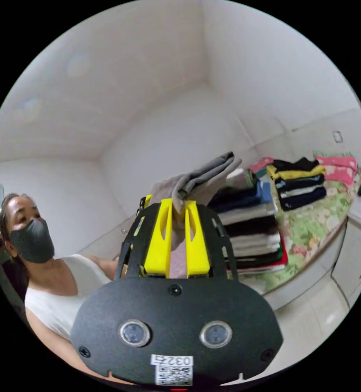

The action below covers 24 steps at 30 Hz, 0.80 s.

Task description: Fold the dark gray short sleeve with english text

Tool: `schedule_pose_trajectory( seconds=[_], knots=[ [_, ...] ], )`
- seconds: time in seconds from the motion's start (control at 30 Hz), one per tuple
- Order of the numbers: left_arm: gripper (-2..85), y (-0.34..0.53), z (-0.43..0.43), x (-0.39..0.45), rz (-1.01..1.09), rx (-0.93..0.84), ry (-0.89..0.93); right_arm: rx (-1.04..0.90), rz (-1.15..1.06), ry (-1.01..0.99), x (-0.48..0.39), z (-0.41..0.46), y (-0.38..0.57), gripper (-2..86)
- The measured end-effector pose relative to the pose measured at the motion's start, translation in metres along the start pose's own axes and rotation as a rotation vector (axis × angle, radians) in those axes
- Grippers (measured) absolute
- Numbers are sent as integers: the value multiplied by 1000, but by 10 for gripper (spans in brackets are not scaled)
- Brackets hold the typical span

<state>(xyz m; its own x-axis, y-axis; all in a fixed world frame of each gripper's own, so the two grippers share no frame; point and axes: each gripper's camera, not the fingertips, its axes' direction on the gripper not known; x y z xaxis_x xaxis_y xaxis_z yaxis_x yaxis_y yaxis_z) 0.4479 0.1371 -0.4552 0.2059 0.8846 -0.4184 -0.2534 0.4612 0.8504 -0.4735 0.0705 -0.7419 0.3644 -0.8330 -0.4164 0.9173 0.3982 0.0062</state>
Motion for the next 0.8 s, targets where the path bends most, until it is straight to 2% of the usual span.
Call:
schedule_pose_trajectory(
  seconds=[0.13, 0.27, 0.4, 0.47, 0.5, 0.57, 0.73, 0.8],
  knots=[
    [3, -122, -80, 36, 69, 157, -31, 0, -84, -85, -7, 38, -102, 53],
    [3, -218, -152, -4, -144, 242, 3, -15, 63, -185, 47, 78, -179, 53],
    [2, -239, -192, -92, -388, 252, -117, -94, 245, -82, 127, 115, -184, 54],
    [0, -229, -209, -159, -598, 208, -162, -169, 395, -30, 188, 134, -163, 54],
    [0, -227, -213, -170, -615, 220, -141, -169, 424, -28, 200, 136, -158, 53],
    [-2, -230, -229, -191, -625, 258, 27, -120, 465, -123, 228, 132, -149, 51],
    [-3, -271, -249, -171, -607, 237, 130, -114, 372, -139, 221, 118, -183, 21],
    [-3, -282, -255, -152, -567, 241, 120, -90, 340, -170, 218, 107, -196, 8]
  ],
)
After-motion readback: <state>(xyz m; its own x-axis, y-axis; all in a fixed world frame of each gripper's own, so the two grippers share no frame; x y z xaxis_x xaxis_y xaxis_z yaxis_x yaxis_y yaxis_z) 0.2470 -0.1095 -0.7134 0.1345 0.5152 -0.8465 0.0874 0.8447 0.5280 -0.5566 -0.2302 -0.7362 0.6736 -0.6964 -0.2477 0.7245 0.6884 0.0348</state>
